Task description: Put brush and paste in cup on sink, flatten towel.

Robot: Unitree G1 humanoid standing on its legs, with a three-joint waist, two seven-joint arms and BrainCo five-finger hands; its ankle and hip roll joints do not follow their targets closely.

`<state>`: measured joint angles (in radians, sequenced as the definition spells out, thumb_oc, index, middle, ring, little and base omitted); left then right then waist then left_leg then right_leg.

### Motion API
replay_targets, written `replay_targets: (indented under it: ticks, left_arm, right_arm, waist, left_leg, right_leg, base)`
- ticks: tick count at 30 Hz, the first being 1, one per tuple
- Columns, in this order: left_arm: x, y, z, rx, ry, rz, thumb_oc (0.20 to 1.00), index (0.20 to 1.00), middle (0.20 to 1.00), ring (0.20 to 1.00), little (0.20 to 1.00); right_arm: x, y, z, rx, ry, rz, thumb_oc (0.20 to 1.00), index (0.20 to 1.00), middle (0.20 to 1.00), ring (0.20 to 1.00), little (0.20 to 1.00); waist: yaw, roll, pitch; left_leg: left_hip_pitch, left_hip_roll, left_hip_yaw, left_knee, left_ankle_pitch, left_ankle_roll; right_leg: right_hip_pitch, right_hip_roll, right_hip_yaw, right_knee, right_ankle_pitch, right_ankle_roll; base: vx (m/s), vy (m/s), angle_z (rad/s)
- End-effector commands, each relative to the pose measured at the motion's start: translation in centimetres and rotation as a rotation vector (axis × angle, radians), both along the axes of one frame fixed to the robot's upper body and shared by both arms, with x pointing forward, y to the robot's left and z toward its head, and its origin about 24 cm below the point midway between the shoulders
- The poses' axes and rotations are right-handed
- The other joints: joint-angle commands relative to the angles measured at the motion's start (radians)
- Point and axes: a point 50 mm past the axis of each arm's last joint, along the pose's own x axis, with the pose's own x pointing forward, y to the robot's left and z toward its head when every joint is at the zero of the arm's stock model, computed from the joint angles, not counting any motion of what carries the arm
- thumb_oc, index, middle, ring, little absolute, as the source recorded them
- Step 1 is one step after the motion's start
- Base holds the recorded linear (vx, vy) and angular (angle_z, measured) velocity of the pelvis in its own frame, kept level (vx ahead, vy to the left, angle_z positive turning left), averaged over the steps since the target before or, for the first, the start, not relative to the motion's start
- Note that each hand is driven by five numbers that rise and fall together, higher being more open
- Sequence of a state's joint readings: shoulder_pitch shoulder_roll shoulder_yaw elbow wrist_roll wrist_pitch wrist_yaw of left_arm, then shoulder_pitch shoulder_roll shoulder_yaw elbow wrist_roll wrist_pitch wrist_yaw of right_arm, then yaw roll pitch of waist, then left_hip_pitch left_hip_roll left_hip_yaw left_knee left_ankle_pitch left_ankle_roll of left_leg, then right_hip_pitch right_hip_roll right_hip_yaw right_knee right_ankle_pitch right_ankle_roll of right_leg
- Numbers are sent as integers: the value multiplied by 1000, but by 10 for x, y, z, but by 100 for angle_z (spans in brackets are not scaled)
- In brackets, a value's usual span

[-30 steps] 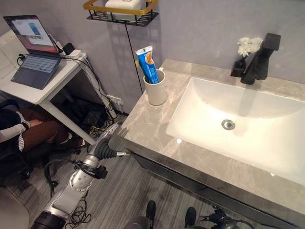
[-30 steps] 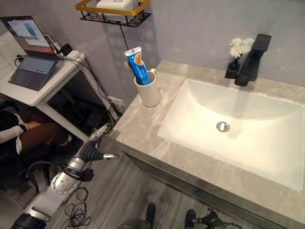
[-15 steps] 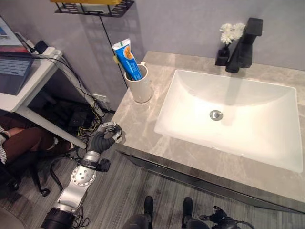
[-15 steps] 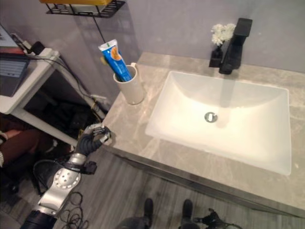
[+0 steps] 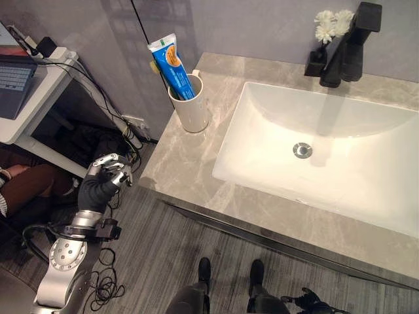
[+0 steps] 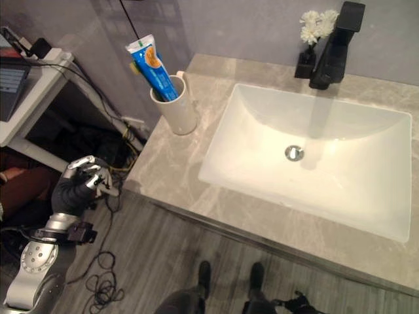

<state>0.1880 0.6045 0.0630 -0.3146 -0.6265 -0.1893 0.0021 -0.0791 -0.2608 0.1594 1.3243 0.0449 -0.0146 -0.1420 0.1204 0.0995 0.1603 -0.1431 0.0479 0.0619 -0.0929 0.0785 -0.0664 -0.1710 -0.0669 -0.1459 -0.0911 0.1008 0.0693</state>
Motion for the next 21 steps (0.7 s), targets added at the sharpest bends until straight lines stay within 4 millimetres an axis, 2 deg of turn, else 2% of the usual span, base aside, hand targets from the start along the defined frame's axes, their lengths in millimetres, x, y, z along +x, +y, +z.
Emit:
replay_targets:
  ticks: [1,9,21]
  left_arm:
    - [-1,-1,16,-6,-64,-44,200,200,200,200,200]
    - [0,-4,5,-27,21,-88,200,200,200,200,200]
    - [12,-4,-8,-14,64,-39,200,200,200,200,200]
  right_arm:
    - [13,16,-1,38,2,42,1000,1000,1000,1000,1000]
    - [13,14,-1,36,14,53,1000,1000,1000,1000,1000]
    - [14,14,0,31,8,66,1000,1000,1000,1000,1000]
  waist:
    - [-12,-28,9]
    - [-18,-22,13]
    - [-41,-28,19]
  left_leg:
    - [-13,-12,4,6,-8,-27]
    - [-12,-9,7,6,-7,-28]
    - [-24,-1,24,6,-6,-30]
  right_leg:
    - [25,-24,30,4,-16,36]
    - [20,-21,34,4,-14,34]
    - [-3,-14,46,4,-11,31]
  base:
    - [0,0,0]
    - [0,0,0]
    - [0,0,0]
